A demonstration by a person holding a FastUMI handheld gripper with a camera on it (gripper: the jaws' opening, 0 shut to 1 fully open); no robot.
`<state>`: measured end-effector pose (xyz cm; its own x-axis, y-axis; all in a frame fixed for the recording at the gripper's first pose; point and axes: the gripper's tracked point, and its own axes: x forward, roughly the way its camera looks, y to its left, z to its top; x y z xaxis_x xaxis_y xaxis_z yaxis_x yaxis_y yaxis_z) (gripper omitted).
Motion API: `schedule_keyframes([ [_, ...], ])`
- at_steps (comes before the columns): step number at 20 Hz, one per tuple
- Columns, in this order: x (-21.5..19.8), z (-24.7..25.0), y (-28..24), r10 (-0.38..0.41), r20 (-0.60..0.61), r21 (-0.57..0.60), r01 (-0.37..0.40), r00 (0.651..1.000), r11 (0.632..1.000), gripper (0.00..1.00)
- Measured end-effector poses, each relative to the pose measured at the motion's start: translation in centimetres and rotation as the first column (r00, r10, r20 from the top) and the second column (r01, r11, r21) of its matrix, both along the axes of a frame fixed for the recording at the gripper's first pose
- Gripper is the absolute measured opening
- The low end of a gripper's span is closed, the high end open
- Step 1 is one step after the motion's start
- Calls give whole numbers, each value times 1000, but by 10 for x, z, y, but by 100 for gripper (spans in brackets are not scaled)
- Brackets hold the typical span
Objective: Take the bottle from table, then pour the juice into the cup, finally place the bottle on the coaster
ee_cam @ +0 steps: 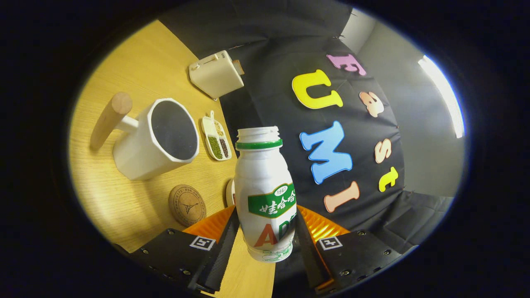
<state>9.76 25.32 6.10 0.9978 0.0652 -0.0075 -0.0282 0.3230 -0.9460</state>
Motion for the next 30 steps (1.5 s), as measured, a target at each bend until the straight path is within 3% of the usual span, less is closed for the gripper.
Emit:
schedule_keyframes([
  [30,-5,12,-2,-4,108,-247,31,994,968,75],
])
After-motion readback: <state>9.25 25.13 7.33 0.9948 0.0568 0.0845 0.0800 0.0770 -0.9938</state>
